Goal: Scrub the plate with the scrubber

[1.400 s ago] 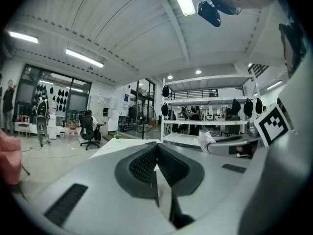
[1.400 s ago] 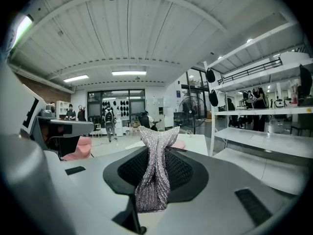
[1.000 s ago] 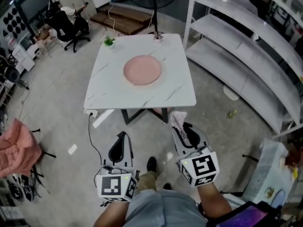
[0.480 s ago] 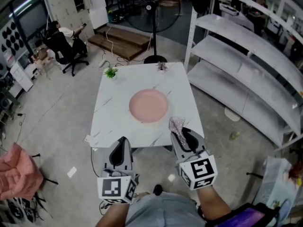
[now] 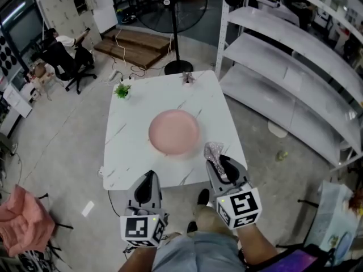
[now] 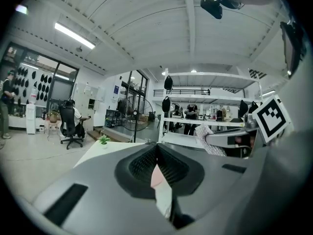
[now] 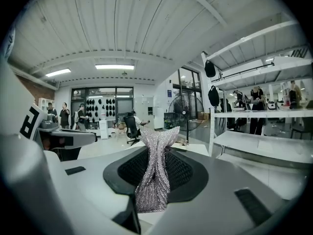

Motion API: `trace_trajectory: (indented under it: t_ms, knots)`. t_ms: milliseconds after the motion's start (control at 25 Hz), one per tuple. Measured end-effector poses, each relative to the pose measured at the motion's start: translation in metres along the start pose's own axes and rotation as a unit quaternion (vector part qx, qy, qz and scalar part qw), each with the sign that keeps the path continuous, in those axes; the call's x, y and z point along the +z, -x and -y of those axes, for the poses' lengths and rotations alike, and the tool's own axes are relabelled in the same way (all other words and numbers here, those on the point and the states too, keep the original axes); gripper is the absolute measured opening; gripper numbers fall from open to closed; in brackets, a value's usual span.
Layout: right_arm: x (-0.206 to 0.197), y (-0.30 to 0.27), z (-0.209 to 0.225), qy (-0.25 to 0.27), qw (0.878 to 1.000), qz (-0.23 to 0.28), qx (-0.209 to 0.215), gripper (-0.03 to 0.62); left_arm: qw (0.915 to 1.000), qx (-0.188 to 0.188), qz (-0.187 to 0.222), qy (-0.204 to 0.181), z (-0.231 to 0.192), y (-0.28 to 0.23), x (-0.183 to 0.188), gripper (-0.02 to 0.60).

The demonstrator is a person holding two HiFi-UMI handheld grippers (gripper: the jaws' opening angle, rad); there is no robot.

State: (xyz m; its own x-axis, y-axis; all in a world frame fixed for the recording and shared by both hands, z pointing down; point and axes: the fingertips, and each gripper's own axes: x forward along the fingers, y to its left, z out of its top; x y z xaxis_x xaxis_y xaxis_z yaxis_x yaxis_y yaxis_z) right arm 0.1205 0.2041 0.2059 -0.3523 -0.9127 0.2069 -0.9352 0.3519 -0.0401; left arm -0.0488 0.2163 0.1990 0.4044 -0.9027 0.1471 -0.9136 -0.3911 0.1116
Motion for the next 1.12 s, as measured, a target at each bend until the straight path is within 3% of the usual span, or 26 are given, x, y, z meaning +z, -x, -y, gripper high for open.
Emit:
trace_trajectory:
  t_ms: [360, 680, 1120]
  knots:
    - [-0.007, -0.070, 0.045, -0.014, 1.000, -0.015, 0.006, 0.121, 0.9992, 0.014, -0.036, -0.007, -0.023, -0.080, -0.012, 0.008]
    - [0.004, -0.162, 0.086, -0.027, 0.998, -0.030, 0.052, 0.121, 0.9956, 0.054, -0.073, -0.022, -0.048, -0.171, 0.006, 0.008]
    - [0.029, -0.247, 0.103, -0.024, 0.994, -0.023, 0.101, 0.121, 0.9908, 0.116, -0.066, -0.024, -0.091, -0.225, 0.025, 0.008]
